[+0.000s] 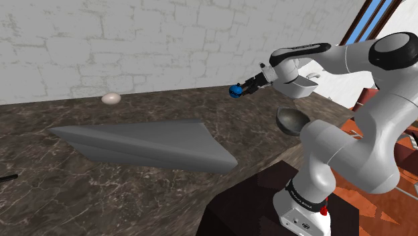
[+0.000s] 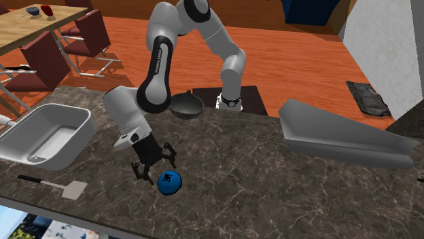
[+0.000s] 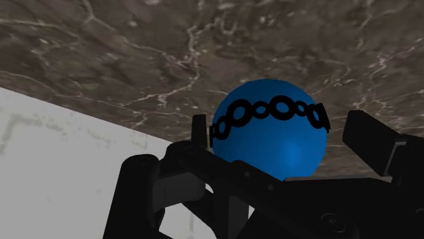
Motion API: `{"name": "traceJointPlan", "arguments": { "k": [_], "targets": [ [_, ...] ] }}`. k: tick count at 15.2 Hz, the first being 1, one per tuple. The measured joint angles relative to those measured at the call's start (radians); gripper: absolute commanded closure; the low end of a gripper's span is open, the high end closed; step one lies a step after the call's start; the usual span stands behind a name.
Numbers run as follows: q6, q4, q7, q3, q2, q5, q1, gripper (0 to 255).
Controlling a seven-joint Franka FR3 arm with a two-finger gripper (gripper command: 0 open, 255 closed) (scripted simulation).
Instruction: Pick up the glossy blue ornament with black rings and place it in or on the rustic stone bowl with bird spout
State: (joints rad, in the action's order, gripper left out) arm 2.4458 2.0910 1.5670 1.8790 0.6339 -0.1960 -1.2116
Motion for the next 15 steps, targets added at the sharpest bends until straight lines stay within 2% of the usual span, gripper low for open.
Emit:
{"name": "traceJointPlan", "arguments": {
  "k": [4, 9, 10, 15],
  "targets": [
    [0.038, 0.005, -0.006, 0.029, 0.018, 0.008, -0.047, 0],
    [0.042, 0.004, -0.006, 0.034, 0.022, 0.01, -0.052, 0],
    [0.042, 0.004, -0.006, 0.034, 0.022, 0.01, -0.052, 255],
    [0.042, 0.003, -0.006, 0.034, 0.022, 0.01, -0.052, 255]
  ]
}}
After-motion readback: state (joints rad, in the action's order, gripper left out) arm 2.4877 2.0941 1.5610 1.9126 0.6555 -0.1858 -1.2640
